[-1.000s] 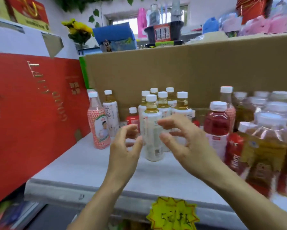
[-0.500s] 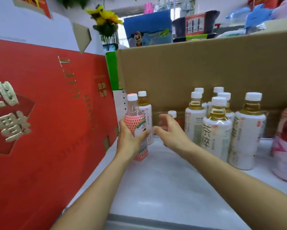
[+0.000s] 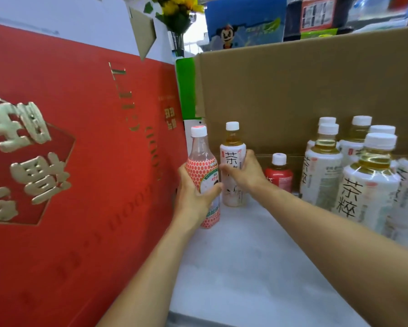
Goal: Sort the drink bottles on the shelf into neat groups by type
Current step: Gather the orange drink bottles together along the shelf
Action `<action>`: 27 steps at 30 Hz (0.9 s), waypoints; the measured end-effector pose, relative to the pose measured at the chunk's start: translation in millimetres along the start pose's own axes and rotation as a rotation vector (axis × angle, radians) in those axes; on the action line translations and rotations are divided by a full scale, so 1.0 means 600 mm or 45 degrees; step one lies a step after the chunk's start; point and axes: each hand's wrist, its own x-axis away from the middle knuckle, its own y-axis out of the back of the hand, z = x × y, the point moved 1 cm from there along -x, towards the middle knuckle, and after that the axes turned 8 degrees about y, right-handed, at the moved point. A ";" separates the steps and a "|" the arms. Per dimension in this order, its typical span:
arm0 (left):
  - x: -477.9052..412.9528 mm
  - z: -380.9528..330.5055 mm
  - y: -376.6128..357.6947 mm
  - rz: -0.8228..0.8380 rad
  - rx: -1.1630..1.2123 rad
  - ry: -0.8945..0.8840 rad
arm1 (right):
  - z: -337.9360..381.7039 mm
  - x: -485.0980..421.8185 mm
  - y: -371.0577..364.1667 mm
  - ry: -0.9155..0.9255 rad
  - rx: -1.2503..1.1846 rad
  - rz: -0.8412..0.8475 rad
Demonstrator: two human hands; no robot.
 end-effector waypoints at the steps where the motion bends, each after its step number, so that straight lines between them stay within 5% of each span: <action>1: 0.003 -0.001 0.001 0.000 -0.001 0.006 | 0.002 0.009 0.005 0.019 -0.002 0.002; 17: 0.193 -0.072 -0.014 0.213 0.198 -0.045 | 0.073 0.312 0.194 0.170 -0.061 0.052; 27: 0.283 -0.147 -0.102 0.468 0.329 -0.098 | 0.045 0.386 0.337 0.140 0.021 -0.281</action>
